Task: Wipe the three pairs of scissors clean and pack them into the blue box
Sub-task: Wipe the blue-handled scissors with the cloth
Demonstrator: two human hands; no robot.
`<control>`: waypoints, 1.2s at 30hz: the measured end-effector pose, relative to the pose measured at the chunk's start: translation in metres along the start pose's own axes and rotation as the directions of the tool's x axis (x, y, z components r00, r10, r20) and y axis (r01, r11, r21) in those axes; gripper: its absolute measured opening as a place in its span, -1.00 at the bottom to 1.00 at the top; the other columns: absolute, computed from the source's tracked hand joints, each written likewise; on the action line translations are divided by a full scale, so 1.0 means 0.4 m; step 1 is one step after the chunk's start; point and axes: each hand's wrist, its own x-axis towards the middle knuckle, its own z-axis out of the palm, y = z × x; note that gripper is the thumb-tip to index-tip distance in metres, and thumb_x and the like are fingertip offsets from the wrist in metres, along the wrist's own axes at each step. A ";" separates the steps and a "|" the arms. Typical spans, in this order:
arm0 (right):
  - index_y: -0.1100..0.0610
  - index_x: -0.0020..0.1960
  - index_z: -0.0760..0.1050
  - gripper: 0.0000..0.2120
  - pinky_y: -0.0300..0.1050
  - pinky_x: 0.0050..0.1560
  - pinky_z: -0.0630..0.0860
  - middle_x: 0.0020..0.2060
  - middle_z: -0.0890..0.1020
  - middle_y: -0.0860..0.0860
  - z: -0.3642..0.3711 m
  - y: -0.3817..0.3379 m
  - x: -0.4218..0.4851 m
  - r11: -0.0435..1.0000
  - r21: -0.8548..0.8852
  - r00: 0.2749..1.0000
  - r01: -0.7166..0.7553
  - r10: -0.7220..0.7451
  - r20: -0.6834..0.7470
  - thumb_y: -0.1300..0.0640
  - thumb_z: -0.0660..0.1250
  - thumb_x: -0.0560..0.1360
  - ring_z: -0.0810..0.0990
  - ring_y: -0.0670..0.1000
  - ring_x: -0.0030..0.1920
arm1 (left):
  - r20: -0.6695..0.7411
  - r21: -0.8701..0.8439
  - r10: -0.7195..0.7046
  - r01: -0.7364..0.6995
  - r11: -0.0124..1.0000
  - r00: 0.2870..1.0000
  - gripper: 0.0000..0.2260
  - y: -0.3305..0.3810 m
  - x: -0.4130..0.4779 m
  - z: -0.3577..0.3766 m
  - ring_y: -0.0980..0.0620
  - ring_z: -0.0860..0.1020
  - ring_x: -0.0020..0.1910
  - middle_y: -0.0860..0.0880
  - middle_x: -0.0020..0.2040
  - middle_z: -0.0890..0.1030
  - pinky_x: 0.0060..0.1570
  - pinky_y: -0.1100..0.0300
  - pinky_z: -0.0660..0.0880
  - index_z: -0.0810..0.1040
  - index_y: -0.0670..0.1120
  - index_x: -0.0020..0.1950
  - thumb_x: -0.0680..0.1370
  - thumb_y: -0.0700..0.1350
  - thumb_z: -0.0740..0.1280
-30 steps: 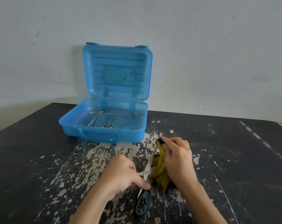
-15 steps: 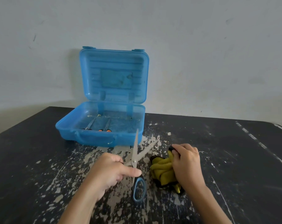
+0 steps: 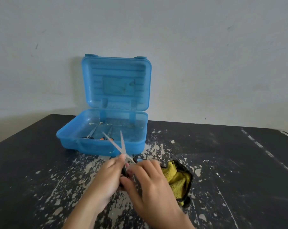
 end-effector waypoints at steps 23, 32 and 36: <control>0.14 -0.28 0.63 -0.77 -0.11 -0.35 0.58 -0.44 0.65 0.10 -0.049 0.041 0.024 0.542 0.634 0.730 -0.551 0.681 0.051 0.22 0.29 0.51 0.59 0.02 -0.45 | 0.021 0.061 0.149 -0.150 0.987 0.989 -0.66 -0.022 0.013 0.016 0.02 0.60 -0.04 0.00 -0.14 0.70 0.05 0.11 0.44 0.67 -0.08 -0.20 0.46 0.16 0.27; 0.21 -0.30 0.61 -0.75 -0.19 -0.48 0.51 -0.45 0.64 0.16 -0.085 0.070 0.037 0.361 0.600 0.599 -0.713 0.760 0.254 0.21 0.28 0.52 0.53 0.01 -0.52 | 0.019 -0.074 0.070 -0.069 0.995 0.997 -0.75 -0.019 0.014 0.012 -0.02 0.44 -0.55 -0.09 -0.47 0.45 -0.56 0.19 0.41 0.57 -0.22 -0.28 0.56 -0.15 0.28; 0.26 -0.34 0.54 -0.64 -0.16 -0.45 0.35 -0.49 0.56 0.19 -0.098 0.104 0.024 0.688 0.273 0.703 -0.673 0.709 -0.055 0.07 0.23 0.53 0.39 -0.02 -0.51 | 0.014 -0.007 0.044 -0.044 0.999 0.999 -0.69 -0.013 0.009 0.005 0.01 0.37 -0.59 -0.06 -0.52 0.41 -0.59 0.25 0.31 0.53 -0.22 -0.34 0.52 -0.04 0.35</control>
